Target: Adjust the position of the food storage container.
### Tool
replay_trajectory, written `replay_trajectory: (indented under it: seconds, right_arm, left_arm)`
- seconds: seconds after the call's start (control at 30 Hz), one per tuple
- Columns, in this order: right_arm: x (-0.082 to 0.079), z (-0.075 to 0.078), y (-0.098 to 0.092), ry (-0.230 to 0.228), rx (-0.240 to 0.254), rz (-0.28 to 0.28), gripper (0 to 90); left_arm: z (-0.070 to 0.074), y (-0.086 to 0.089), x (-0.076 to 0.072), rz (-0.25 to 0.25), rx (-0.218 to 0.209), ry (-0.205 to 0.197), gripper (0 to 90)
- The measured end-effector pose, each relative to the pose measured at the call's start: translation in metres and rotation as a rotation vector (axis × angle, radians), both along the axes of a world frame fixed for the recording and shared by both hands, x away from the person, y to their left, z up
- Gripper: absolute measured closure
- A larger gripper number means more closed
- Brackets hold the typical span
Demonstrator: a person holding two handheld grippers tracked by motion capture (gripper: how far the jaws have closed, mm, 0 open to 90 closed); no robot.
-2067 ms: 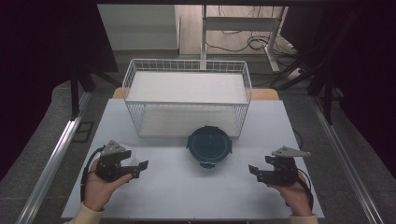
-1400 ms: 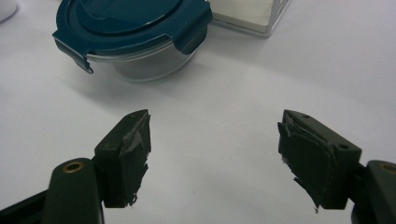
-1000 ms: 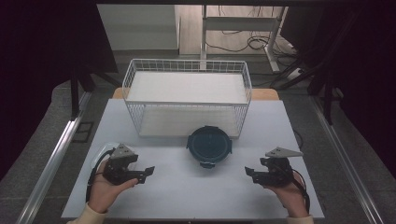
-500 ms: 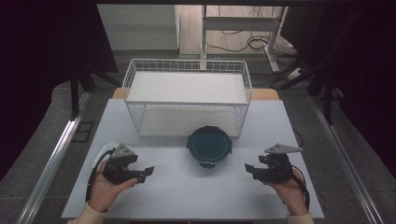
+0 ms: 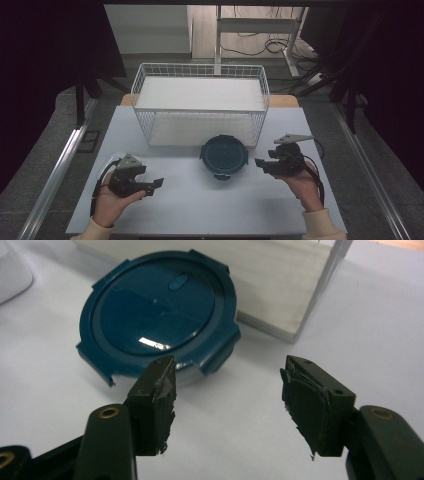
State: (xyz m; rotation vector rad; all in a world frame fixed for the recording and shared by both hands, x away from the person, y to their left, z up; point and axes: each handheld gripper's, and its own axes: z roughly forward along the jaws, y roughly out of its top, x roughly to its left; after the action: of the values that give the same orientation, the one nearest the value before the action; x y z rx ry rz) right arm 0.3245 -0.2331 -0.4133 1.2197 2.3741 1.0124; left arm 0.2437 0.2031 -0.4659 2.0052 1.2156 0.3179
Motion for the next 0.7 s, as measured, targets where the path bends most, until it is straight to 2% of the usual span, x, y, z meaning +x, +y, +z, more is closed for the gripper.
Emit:
replay_trajectory:
  seconds: [0.2,0.4,0.7]
  right_arm:
    - [0.011,0.001,0.006,0.015,-0.016,0.014,42.8]
    - [0.023,0.001,0.016,0.023,-0.057,0.042,50.7]
    - [0.040,-0.004,0.026,0.044,-0.083,0.059,60.0]
  left_arm:
    - [0.000,0.000,0.000,-0.001,0.001,0.000,21.4]
    - [-0.001,-0.001,-0.001,-0.003,0.002,0.002,21.4]
    - [-0.003,-0.001,0.001,-0.002,0.008,0.009,21.0]
